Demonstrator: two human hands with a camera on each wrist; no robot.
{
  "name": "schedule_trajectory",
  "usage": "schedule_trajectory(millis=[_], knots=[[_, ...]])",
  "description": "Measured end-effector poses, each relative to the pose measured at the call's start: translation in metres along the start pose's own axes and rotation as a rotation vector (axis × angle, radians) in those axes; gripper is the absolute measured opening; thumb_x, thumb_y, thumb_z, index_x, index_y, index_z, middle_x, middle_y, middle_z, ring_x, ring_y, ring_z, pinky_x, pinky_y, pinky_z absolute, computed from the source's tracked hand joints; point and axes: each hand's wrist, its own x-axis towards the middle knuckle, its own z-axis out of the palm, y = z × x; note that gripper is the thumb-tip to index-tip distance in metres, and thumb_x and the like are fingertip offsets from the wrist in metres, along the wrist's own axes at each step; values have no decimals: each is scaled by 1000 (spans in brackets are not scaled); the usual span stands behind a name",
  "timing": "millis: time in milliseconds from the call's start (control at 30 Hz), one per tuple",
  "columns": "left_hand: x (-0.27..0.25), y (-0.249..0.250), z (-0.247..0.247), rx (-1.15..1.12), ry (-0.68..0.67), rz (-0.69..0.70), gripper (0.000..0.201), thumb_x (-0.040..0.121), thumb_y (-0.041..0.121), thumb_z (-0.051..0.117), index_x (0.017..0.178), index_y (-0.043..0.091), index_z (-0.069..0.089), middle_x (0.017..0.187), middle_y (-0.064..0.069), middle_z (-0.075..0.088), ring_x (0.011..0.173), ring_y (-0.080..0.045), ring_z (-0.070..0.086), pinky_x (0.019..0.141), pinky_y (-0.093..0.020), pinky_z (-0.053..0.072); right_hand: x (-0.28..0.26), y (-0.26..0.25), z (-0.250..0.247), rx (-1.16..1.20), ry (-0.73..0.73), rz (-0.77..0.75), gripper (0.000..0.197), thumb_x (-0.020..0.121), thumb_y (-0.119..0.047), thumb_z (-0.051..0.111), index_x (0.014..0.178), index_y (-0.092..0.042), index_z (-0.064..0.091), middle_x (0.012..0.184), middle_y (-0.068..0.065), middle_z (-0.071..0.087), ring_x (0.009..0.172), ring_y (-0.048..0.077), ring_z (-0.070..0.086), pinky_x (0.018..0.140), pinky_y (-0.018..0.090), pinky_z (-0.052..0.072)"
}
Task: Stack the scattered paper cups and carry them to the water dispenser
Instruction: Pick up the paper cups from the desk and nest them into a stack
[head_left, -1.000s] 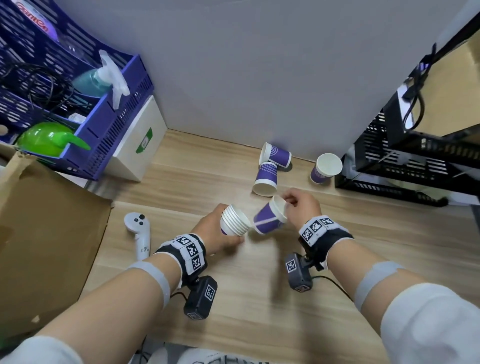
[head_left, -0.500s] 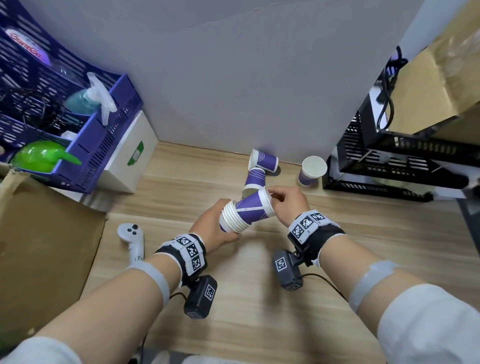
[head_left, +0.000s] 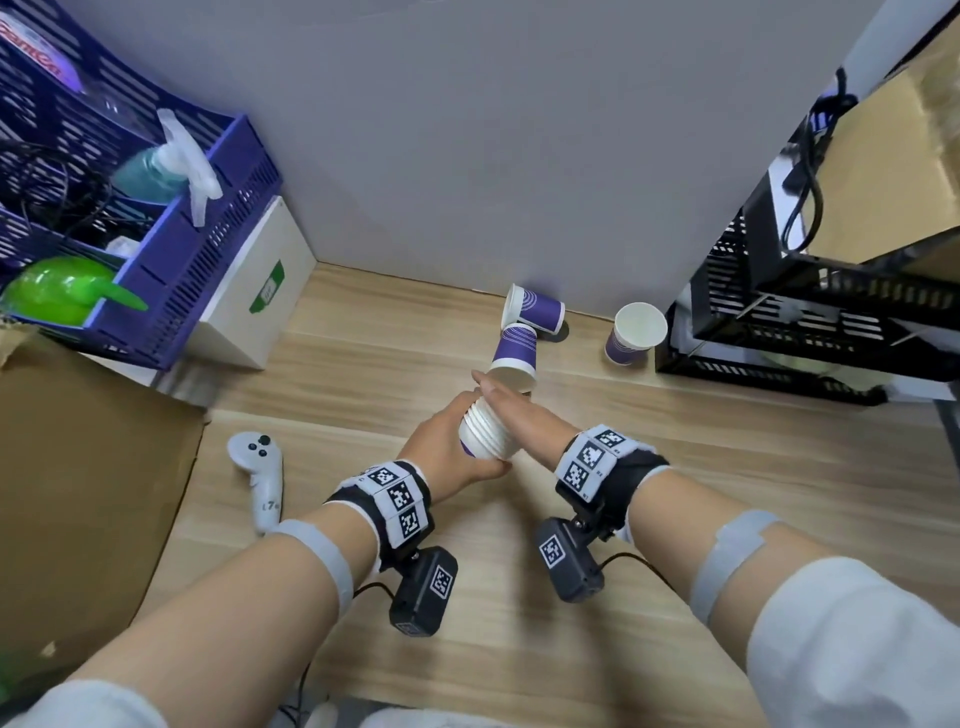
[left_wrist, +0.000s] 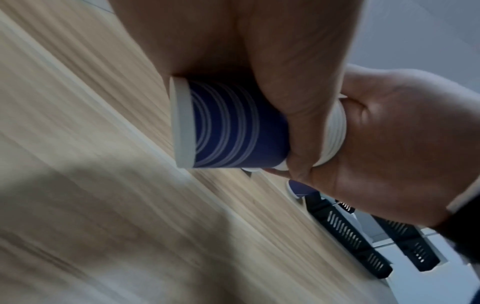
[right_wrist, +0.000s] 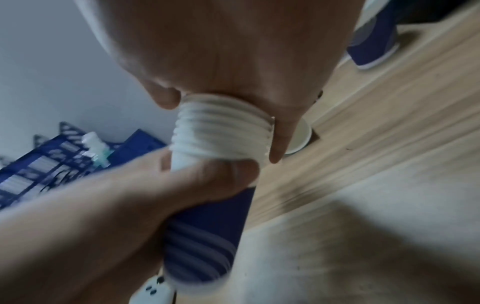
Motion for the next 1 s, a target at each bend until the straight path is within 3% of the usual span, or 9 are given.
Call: schedule_trajectory(millis=[100, 200, 300, 400, 533, 700, 800, 933, 1000], knots=[[4, -7, -3, -55, 43, -57, 74, 62, 31, 85, 127, 35, 49, 85, 12, 66, 59, -3, 59, 52, -24, 45, 20, 13, -19, -268, 227, -142, 42, 99, -28, 45, 140, -22, 50, 141, 4, 46, 137, 22, 39, 108, 26, 28], [7, -16, -11, -93, 92, -122, 75, 62, 31, 86, 127, 33, 48, 78, 13, 61, 51, 0, 50, 46, -22, 38, 46, 32, -35, -687, 543, -153, 50, 79, -13, 56, 129, -21, 56, 129, 12, 45, 122, 34, 44, 100, 44, 46], [4, -24, -20, -32, 89, -123, 77, 66, 30, 88, 132, 31, 47, 94, 11, 65, 67, -7, 60, 59, -23, 45, 62, 35, -44, -750, 494, -56, 63, 76, -11, 57, 136, -30, 47, 139, 12, 36, 123, 36, 44, 93, 46, 50], [0, -28, -26, 14, 88, -109, 78, 70, 22, 88, 137, 24, 47, 112, 7, 65, 100, -15, 64, 75, -14, 44, 68, 33, -50, -773, 499, -52, 58, 78, -7, 54, 132, -28, 50, 131, 11, 44, 102, 39, 61, 82, 42, 52], [-2, -28, -31, 33, 78, -104, 81, 69, 23, 90, 138, 22, 46, 111, 7, 63, 99, -12, 61, 73, -3, 39, 60, 25, -54, -640, 633, -150, 38, 81, -4, 48, 114, -18, 62, 118, 13, 57, 94, 40, 62, 80, 38, 51], [0, -24, -32, 29, 89, -74, 80, 66, 24, 89, 134, 26, 49, 114, 4, 68, 103, -17, 66, 86, -29, 51, 36, 4, -57, -362, 426, -209, 32, 96, -19, 44, 122, -20, 63, 108, -1, 66, 97, 20, 58, 85, 23, 39], [2, -17, -31, 15, 98, -26, 76, 65, 17, 85, 133, 26, 50, 113, 5, 68, 104, -20, 67, 87, -33, 53, 31, -1, -53, -398, 309, -208, 33, 98, -26, 44, 123, -21, 64, 114, -2, 69, 106, 18, 61, 93, 28, 44], [2, -13, -33, -25, 117, 37, 78, 65, 14, 86, 132, 29, 50, 116, 5, 68, 105, -17, 66, 93, -37, 53, 26, -8, -45, -230, 236, -151, 27, 98, -14, 43, 111, -18, 66, 78, -15, 60, 59, -14, 56, 54, 4, 38], [4, -9, -34, -11, 93, 73, 77, 64, 16, 85, 130, 34, 51, 115, 6, 67, 104, -16, 66, 93, -40, 54, 29, -11, -37, -153, 177, -124, 27, 98, -11, 44, 109, -18, 68, 87, -14, 64, 68, -17, 57, 58, 4, 38]])
